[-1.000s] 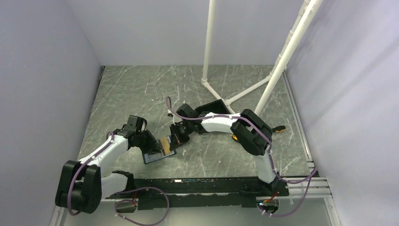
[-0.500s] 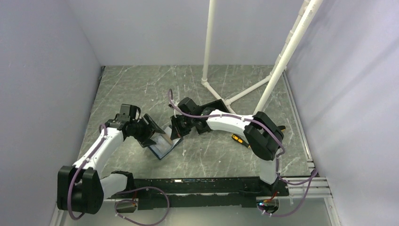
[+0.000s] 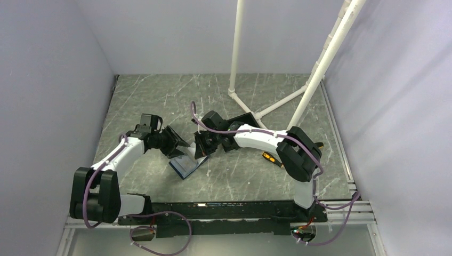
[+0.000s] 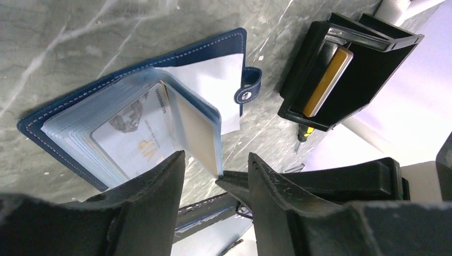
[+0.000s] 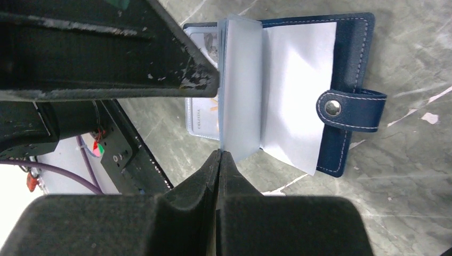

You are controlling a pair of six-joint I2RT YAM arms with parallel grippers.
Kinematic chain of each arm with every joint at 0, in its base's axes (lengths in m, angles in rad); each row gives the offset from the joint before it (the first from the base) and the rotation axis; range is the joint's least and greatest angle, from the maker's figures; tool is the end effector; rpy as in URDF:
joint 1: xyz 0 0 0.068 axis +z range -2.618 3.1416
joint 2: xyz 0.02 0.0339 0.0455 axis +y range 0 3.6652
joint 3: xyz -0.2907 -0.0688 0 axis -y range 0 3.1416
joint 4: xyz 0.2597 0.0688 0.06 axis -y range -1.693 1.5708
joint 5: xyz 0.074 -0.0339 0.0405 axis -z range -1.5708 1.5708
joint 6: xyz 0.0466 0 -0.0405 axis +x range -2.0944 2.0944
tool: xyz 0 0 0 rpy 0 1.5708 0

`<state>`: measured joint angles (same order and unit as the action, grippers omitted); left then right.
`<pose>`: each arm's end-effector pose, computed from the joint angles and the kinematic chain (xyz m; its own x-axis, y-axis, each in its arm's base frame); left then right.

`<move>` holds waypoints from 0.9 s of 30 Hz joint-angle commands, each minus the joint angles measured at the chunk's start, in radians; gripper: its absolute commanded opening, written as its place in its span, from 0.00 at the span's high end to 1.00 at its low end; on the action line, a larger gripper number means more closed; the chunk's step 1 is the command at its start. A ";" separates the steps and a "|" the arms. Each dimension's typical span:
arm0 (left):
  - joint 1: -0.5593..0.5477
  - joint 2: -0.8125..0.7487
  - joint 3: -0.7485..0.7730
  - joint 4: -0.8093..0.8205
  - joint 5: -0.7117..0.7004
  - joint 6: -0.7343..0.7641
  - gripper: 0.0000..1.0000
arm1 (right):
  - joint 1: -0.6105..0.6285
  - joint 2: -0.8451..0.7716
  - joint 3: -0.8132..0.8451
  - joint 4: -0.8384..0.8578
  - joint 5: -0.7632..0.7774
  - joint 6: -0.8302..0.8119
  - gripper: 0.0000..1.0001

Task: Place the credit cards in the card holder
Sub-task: Turn over the card slot in the card holder.

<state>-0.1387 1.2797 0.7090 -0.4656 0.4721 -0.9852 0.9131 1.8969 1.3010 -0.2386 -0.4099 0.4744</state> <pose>0.2411 -0.0550 0.2028 -0.7649 -0.6426 0.0446 -0.5154 0.5690 -0.6408 0.2544 0.3597 0.2063 -0.8092 -0.3623 -0.4625 -0.5843 0.5782 0.5694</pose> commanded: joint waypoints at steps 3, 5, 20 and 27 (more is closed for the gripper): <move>0.001 0.020 0.004 0.051 -0.028 0.057 0.51 | 0.009 0.014 0.029 0.007 -0.054 -0.023 1.00; -0.001 0.018 -0.003 0.042 -0.034 0.073 0.54 | 0.009 0.017 0.038 -0.003 -0.052 -0.028 1.00; -0.007 0.010 -0.082 0.019 -0.093 0.161 0.71 | 0.013 0.010 0.063 -0.049 -0.026 -0.082 0.67; -0.007 -0.002 -0.097 0.013 -0.104 0.161 0.70 | 0.019 0.012 0.075 -0.078 0.054 -0.167 0.50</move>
<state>-0.1417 1.3003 0.6209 -0.4496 0.3901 -0.8494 0.9245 1.9171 1.3376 -0.3065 -0.4164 0.3832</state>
